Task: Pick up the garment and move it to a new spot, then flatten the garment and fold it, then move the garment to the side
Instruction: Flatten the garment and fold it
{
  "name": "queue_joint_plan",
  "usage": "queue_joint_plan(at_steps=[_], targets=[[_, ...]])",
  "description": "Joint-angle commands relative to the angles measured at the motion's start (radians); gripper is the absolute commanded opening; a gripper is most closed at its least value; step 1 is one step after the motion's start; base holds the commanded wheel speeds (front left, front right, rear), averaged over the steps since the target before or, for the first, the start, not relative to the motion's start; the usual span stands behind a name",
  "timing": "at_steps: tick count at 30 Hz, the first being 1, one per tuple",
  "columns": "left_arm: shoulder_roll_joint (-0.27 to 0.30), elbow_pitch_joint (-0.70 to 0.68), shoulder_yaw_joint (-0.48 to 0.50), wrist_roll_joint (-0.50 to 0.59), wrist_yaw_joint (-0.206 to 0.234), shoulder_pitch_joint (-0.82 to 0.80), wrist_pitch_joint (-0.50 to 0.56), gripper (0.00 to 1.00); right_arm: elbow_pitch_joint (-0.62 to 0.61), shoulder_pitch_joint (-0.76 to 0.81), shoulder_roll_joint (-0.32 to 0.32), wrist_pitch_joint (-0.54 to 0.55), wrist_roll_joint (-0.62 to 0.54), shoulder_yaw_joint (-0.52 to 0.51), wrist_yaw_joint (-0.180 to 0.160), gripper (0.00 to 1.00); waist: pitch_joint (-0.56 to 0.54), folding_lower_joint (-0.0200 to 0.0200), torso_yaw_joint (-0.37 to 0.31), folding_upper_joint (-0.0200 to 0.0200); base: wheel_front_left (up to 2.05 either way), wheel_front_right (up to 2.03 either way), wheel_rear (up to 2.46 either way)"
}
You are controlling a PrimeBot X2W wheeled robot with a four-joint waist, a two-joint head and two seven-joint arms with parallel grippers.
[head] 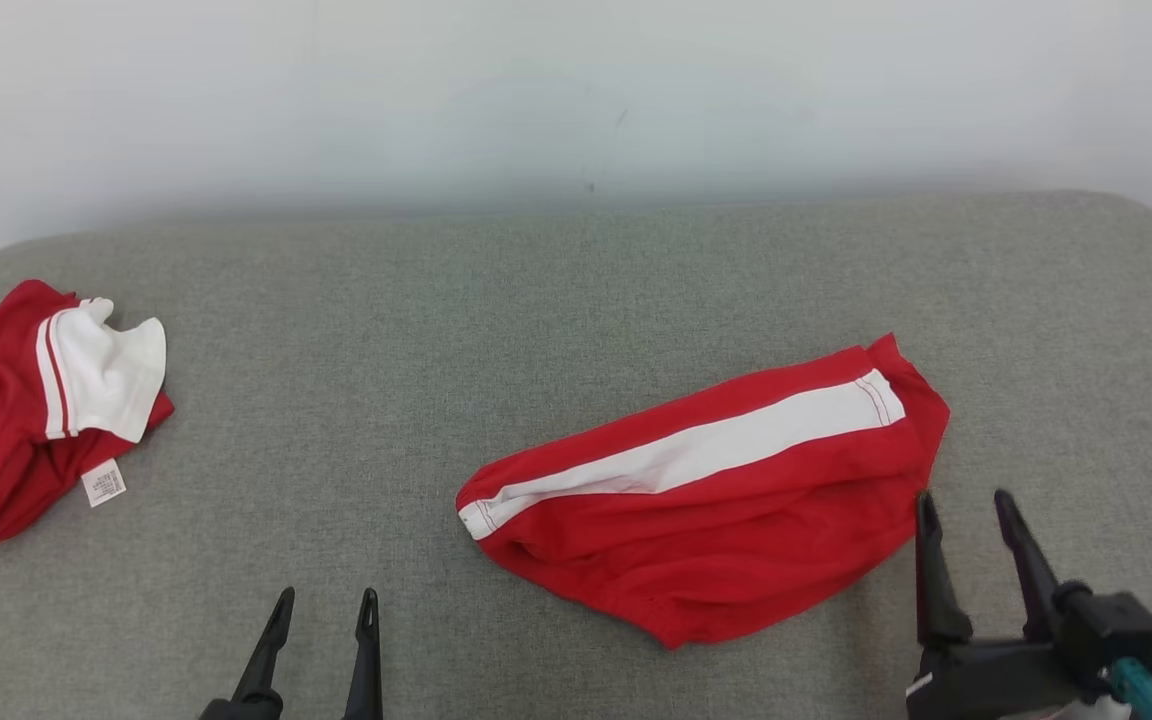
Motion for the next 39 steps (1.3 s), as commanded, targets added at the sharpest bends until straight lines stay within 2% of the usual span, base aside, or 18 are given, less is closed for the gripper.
queue_joint_plan(at_steps=[1, 6, 35, 39], targets=[[-0.001, 0.004, -0.001, -0.003, -0.001, 0.015, -0.003, 1.00, 0.010, 0.030, 0.005, -0.010, -0.003, 0.010, -0.002, 1.00, -0.009, 0.0001, 0.000, 0.0000, 0.00, 0.00, 0.00], [-0.002, 0.013, 0.004, -0.011, 0.000, 0.021, -0.003, 1.00, 0.035, 0.047, 0.005, -0.025, 0.025, 0.022, -0.002, 1.00, -0.019, 0.0001, -0.009, 0.0000, 0.00, 0.00, 0.00], [-0.002, 0.023, 0.010, -0.005, -0.006, 0.036, -0.003, 1.00, 0.033, 0.046, 0.005, -0.025, 0.030, 0.033, -0.002, 1.00, -0.039, 0.0001, -0.015, 0.0000, 0.00, 0.00, 0.00], [-0.002, 0.024, 0.005, -0.044, -0.008, 0.010, -0.003, 1.00, 0.027, 0.045, 0.005, -0.024, 0.030, 0.027, -0.002, 1.00, -0.031, 0.0001, -0.011, 0.0000, 0.00, 0.00, 0.00]])
